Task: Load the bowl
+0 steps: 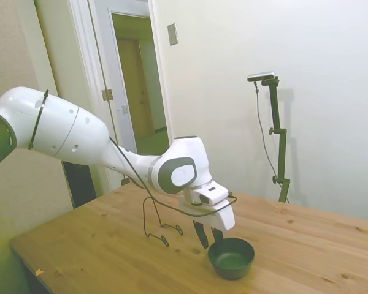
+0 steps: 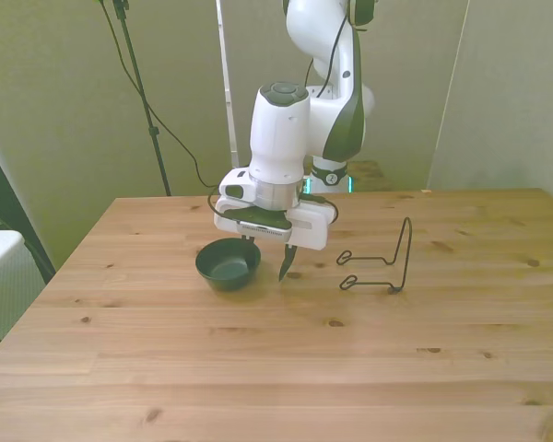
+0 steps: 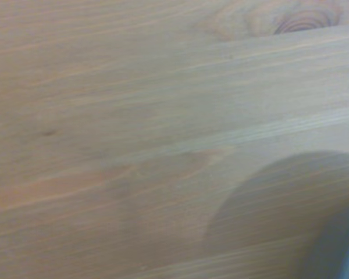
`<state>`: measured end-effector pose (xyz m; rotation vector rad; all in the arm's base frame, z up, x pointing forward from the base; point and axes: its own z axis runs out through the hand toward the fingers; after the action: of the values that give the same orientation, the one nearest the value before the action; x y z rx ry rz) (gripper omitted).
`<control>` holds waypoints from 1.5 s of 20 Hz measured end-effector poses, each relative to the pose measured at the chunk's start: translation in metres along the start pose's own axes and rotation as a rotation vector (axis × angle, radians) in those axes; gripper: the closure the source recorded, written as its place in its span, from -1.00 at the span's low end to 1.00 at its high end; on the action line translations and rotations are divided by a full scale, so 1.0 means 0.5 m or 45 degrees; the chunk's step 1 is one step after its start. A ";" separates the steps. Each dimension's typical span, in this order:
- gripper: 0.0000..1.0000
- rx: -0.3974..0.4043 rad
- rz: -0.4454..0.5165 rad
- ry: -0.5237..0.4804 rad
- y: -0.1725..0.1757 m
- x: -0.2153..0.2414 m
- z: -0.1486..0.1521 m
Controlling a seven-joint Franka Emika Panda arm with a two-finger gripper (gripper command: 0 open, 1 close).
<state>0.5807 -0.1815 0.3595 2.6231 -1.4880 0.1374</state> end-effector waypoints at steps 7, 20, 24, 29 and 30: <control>1.00 -0.011 -0.001 -0.010 0.000 -0.002 -0.003; 1.00 0.041 -0.010 -0.085 -0.005 -0.022 -0.062; 1.00 0.136 -0.055 -0.161 -0.007 -0.065 -0.138; 1.00 0.289 -0.129 -0.285 0.011 -0.118 -0.231; 1.00 0.317 -0.144 -0.311 0.014 -0.123 -0.241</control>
<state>0.5407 -0.1147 0.4706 3.0105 -1.4710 -0.0112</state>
